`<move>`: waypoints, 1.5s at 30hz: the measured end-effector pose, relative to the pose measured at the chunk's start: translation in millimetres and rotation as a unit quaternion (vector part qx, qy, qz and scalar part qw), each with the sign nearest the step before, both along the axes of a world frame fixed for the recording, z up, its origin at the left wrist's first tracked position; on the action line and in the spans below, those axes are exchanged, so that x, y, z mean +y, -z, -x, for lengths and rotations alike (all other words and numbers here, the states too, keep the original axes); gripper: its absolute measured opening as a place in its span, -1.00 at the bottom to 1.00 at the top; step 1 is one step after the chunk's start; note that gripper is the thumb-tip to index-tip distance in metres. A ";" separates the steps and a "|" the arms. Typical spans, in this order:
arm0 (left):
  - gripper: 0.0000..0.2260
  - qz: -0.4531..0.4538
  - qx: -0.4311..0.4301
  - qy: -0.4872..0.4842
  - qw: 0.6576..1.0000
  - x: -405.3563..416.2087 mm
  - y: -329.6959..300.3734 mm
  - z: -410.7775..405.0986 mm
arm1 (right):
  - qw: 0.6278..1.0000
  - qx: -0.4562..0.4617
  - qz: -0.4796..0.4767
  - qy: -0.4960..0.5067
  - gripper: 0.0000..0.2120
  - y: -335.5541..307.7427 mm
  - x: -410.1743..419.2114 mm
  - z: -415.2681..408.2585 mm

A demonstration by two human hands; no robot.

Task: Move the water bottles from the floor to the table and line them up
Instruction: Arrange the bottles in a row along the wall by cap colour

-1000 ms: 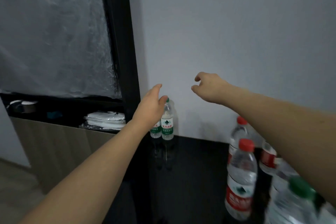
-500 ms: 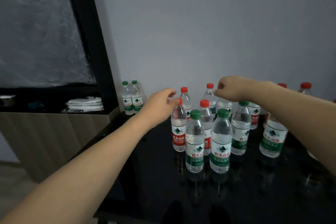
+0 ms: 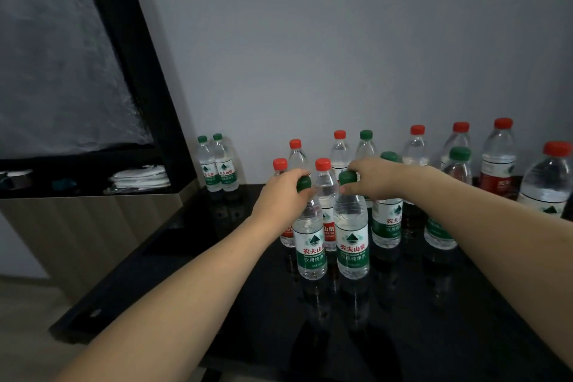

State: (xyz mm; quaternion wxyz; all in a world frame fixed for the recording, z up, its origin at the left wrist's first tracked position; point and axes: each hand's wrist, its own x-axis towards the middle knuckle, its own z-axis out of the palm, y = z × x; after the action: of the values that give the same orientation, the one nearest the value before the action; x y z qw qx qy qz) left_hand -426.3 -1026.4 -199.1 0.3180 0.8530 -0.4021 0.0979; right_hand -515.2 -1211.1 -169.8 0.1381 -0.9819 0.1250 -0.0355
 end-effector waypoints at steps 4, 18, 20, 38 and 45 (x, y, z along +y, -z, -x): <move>-0.70 0.001 -0.032 -0.018 0.999 -1.6 3.7 2.5 | 0.998 -0.051 0.011 0.025 -0.65 3.7 2.6 -2.8; -0.69 0.068 -0.040 -0.064 0.995 85.4 -116.0 -12.3 | 0.998 -0.043 0.023 -0.026 -0.62 -112.3 68.0 -1.9; -0.69 0.070 -0.045 -0.065 0.994 100.1 -147.0 -25.7 | 0.997 -0.070 0.013 -0.034 -0.64 -140.5 78.4 -11.4; -0.70 0.073 0.022 -0.060 0.995 68.7 -158.4 -296.8 | 0.996 -0.068 -0.018 -0.054 -0.69 -175.3 36.1 -294.4; -0.67 0.060 0.047 -0.040 0.996 11.1 -109.2 -380.7 | 0.998 -0.035 -0.020 -0.044 -0.68 -111.0 -2.9 -386.7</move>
State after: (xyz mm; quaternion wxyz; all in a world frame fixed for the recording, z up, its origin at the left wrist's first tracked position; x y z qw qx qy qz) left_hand -45.6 -1015.3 -89.9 0.3830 0.8516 -0.3452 0.0942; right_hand -128.5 -1214.1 -58.8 0.1631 -0.9816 0.0774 -0.0614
